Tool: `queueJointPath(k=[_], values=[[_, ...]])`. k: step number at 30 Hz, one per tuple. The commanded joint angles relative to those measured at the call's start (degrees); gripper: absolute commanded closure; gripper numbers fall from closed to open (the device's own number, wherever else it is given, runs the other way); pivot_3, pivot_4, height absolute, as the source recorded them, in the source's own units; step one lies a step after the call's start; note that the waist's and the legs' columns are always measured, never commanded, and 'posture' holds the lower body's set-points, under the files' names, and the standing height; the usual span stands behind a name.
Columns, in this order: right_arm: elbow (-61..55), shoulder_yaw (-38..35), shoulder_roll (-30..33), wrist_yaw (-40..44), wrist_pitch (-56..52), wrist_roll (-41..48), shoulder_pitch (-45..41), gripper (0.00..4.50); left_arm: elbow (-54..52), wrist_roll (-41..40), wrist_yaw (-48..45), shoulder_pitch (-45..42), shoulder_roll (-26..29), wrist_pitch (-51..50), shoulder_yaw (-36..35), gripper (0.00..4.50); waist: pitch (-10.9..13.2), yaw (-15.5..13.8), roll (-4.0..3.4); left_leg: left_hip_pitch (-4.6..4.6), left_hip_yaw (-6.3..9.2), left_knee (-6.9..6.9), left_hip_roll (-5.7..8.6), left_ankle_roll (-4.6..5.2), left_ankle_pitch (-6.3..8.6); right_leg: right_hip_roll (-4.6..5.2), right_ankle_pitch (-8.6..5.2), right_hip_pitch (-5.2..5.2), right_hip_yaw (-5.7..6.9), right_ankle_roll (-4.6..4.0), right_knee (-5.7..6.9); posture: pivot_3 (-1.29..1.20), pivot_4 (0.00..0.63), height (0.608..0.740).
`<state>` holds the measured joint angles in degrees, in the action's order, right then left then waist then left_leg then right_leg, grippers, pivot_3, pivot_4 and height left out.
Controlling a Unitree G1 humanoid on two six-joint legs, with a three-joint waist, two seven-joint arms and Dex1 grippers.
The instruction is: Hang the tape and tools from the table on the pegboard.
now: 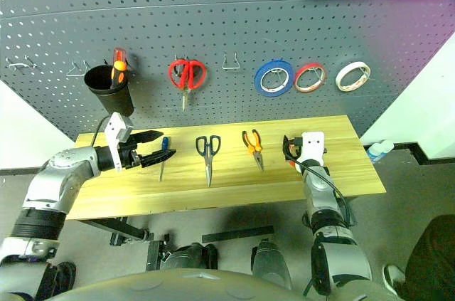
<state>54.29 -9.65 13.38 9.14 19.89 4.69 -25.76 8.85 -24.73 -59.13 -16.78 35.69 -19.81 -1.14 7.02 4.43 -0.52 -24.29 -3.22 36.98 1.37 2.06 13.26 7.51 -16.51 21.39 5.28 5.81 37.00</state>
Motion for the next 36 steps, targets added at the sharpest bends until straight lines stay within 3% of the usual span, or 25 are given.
queueJointPath(k=[1,9,13,25,36], values=[[0.2,-0.4,0.6,0.0,1.8,-0.1,-1.5,0.00,-3.3,0.0,-1.4,-0.1,0.7,3.7,-1.8,0.03,0.0,0.0,0.00,0.00,0.00,0.00,0.00,0.00,0.00,0.01,0.00,0.00,0.00,0.00,0.00,-0.14,0.064,0.740],[1.9,0.7,1.1,4.8,2.7,0.0,-3.4,0.00,-8.3,-1.6,-4.4,6.4,1.4,11.2,-5.9,0.03,0.0,0.3,-0.02,0.00,-0.02,-0.01,0.00,-0.01,0.02,0.04,0.00,0.03,-0.05,-0.01,0.00,-0.12,0.072,0.740],[3.2,2.3,2.5,11.3,3.6,-0.8,-5.4,0.00,-8.9,-5.0,-6.3,5.9,1.4,7.9,-6.4,0.03,0.0,0.1,-0.02,0.03,-0.01,0.05,0.00,0.00,0.01,0.05,0.01,0.01,-0.05,-0.01,0.07,-0.12,0.076,0.740],[3.7,2.0,5.5,22.4,2.1,0.7,-10.7,0.00,-9.8,-4.4,-4.1,3.6,-0.6,6.6,-5.5,0.03,0.0,-0.2,-0.01,0.04,-0.01,0.05,0.00,0.05,0.00,0.04,0.01,-0.01,-0.05,-0.01,0.07,-0.13,0.088,0.740],[6.3,3.1,10.6,25.1,0.3,-1.6,-12.3,0.00,-11.3,-3.5,0.0,3.8,-1.5,6.9,-5.8,0.03,1.6,-0.3,0.00,0.02,0.01,0.06,-0.01,0.06,0.01,0.09,0.00,0.00,-0.05,-0.02,0.05,-0.12,0.161,0.740]])
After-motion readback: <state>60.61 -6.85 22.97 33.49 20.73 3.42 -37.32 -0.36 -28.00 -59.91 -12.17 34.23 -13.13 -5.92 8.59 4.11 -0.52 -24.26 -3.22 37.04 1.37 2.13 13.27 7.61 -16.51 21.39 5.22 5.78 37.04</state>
